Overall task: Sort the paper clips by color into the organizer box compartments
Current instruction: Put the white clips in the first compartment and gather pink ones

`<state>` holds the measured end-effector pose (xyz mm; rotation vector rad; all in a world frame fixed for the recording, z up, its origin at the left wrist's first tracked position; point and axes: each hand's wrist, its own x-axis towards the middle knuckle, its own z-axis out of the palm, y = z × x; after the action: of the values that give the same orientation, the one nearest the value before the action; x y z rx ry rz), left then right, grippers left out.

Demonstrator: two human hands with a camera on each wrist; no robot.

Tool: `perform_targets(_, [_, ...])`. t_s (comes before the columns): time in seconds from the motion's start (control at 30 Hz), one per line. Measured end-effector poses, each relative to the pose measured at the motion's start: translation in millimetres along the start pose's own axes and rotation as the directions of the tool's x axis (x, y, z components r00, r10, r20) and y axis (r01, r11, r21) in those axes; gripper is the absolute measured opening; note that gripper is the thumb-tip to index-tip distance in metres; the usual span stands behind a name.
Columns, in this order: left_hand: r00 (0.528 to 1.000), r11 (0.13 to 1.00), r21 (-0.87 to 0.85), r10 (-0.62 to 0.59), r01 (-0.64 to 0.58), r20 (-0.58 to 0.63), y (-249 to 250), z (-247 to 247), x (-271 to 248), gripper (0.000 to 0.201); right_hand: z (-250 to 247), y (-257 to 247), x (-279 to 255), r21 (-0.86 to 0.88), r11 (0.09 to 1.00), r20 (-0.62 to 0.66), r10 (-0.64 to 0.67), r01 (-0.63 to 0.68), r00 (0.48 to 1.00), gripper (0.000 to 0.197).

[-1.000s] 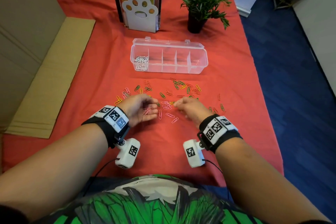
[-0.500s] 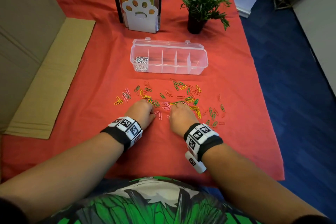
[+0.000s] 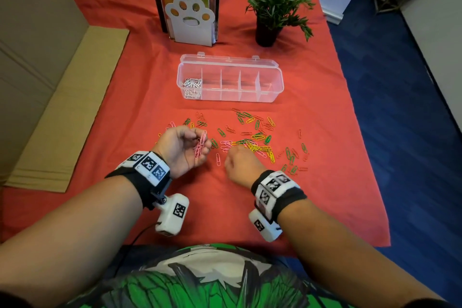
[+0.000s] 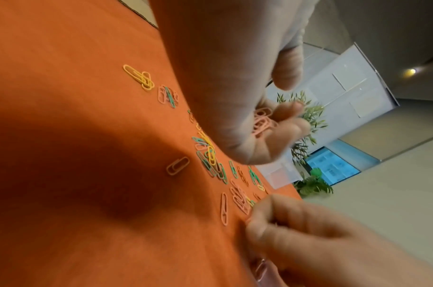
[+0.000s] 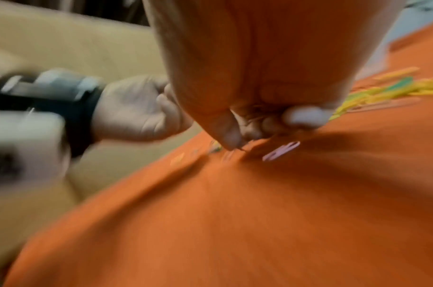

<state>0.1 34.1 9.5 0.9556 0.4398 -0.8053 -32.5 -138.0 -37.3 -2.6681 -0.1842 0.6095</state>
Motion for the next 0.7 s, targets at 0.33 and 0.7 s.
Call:
perform_targets(0.33, [0.996,0.996,-0.086,0.020,-0.028,-0.086,-7,9,14,0.033,-64,29,-8,0.981,-0.138,0.170,0.245,-0.139,0.955,0.021])
perform_targets(0.7, [0.893,0.266,0.963,0.424,0.035,-0.149,-33,16,33,0.026,-39,14,20,0.264,0.959,-0.086,0.133,-0.106,0.987,0.022])
